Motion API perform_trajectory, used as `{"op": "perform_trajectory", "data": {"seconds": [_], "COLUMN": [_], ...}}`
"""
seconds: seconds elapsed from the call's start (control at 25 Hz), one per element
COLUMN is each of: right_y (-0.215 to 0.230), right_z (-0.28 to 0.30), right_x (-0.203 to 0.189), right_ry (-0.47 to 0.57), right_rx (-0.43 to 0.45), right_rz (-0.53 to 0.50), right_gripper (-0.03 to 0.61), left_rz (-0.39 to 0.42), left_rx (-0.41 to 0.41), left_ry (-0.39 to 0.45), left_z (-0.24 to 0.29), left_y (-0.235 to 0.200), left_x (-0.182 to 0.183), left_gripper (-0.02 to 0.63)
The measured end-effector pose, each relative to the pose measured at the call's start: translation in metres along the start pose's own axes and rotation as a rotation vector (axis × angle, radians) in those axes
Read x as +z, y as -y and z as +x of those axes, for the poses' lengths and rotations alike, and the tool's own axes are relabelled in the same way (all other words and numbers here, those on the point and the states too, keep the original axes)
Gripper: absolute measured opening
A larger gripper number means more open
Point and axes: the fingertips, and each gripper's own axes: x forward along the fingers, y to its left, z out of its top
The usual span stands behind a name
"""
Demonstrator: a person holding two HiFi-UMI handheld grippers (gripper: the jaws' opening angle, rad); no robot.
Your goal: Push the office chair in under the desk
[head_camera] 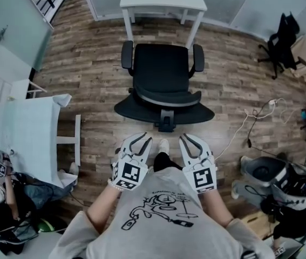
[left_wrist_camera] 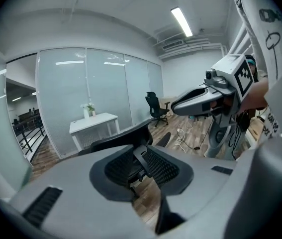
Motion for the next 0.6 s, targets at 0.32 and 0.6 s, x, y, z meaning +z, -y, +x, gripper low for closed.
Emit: {"op": "perform_trajectory", "data": {"seconds": [0.32, 0.6], "right_y": [0.021, 0.033], "right_z": [0.038, 0.066], "right_x": [-0.061, -0.11], "right_ry": [-0.161, -0.306], "right_rx": [0.036, 0.118], "right_rz": [-0.078, -0.229], "right_gripper": [0.119, 0.153], "left_rz": [0.166, 0.367], "left_rx": [-0.003, -0.036], "left_ry": [-0.151, -0.339], "left_z": [0.049, 0.088], "left_y": [-0.022, -0.034], "left_x": [-0.04, -0.092], "left_gripper": [0.102, 0.149]}}
